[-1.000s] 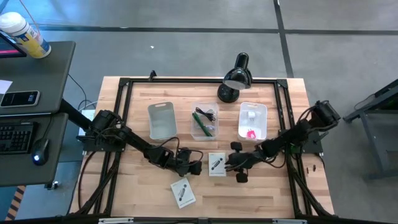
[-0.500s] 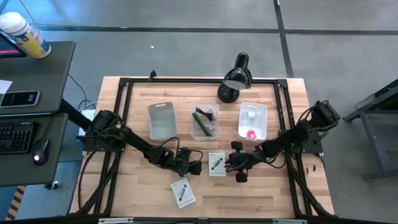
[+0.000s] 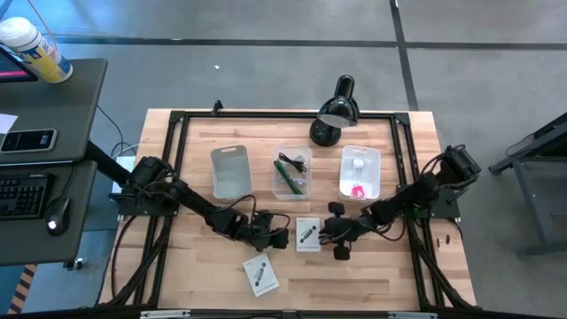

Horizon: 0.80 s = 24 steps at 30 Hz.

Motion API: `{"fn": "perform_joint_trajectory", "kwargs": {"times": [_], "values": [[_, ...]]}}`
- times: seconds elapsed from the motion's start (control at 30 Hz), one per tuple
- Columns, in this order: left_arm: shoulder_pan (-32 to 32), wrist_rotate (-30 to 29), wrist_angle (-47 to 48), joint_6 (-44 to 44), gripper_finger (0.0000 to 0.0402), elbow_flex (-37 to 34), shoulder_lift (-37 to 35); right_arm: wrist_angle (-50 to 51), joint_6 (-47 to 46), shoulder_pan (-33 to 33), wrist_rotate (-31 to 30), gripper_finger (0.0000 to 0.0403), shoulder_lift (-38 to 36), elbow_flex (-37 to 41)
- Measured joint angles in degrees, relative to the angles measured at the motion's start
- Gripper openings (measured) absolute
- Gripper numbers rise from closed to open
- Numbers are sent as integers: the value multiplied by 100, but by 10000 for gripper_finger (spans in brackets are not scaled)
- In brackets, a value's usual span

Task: Pick and place items into bin
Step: Put the top white card reader box into the gray bin

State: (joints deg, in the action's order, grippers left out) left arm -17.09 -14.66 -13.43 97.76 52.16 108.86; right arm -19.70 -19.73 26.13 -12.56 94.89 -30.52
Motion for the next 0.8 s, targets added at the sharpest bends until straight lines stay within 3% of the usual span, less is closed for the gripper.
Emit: {"fn": "perform_joint_trajectory", "kwargs": {"times": [0.2, 0.4, 0.8], "values": [[249, 31, 185, -547, 143, 318, -2, -265, -83, 0, 59, 43, 241, -5], [486, 739, 1167, -1060, 143, 728, -2, -230, -82, 0, 82, 40, 250, -3], [482, 716, 1628, -1039, 143, 875, 10, -185, -38, 2, -34, 35, 259, 6]]}}
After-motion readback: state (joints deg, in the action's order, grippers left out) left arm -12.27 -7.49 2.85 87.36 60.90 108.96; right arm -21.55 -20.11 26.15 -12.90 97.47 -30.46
